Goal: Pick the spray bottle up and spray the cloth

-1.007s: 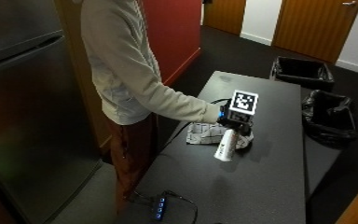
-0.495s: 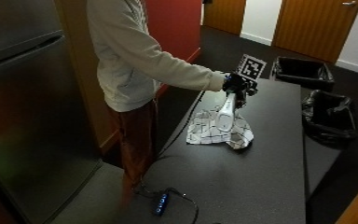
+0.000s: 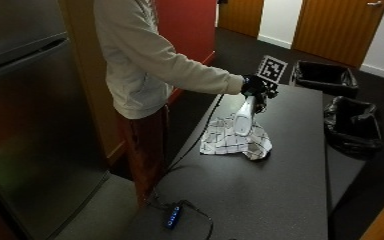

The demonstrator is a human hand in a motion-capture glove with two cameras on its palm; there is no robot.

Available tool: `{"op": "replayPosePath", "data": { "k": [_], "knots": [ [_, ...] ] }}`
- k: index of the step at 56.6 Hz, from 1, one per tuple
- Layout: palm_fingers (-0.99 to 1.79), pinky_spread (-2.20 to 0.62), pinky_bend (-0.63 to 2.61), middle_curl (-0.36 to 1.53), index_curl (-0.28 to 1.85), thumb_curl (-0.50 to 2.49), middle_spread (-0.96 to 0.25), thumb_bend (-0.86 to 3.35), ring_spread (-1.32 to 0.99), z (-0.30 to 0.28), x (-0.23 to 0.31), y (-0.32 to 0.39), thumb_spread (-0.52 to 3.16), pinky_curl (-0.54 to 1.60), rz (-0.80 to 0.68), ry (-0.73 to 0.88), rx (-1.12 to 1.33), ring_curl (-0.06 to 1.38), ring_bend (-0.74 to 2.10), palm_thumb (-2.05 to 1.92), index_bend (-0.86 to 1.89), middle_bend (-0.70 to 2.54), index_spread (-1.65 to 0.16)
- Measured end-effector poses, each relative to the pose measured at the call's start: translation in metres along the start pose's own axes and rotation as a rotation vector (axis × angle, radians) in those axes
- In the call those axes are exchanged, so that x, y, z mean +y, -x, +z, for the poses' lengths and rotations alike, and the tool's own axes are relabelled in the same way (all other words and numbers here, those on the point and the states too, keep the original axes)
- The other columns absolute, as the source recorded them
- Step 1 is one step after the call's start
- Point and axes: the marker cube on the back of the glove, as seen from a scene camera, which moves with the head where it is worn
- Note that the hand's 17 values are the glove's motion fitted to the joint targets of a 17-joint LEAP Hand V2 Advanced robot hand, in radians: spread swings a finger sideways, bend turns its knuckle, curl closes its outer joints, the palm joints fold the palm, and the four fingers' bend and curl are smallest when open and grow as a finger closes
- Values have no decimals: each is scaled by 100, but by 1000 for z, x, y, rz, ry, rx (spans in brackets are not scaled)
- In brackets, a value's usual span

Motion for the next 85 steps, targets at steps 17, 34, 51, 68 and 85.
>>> {"op": "replayPosePath", "data": {
  "k": [17, 34, 51, 68, 85],
  "knots": [
    [138, -23, 30, 51, 55, 76, -8, -3, -17, -6, -5, 11, 4, 37, -25, -58, -355, 47, 61, 94, 51, 65, -16],
    [138, -23, 30, 51, 55, 77, -8, -3, -17, -108, -11, 54, 4, 37, -86, -313, -1192, 47, 61, 94, 51, 65, -16],
    [138, -22, 31, 51, 55, 77, -8, -3, -17, -104, -19, 125, 5, 37, -261, -289, -1552, 47, 60, 93, 51, 65, -15],
    [136, -20, 32, 51, 54, 77, -8, -3, -16, -19, -80, 248, 9, 37, -125, -346, -1473, 47, 60, 94, 49, 64, -15],
    [134, -21, 32, 51, 54, 78, -7, -3, -15, 6, -115, 312, 13, 37, -46, -328, -1564, 46, 58, 94, 46, 63, -15]
  ]
}}
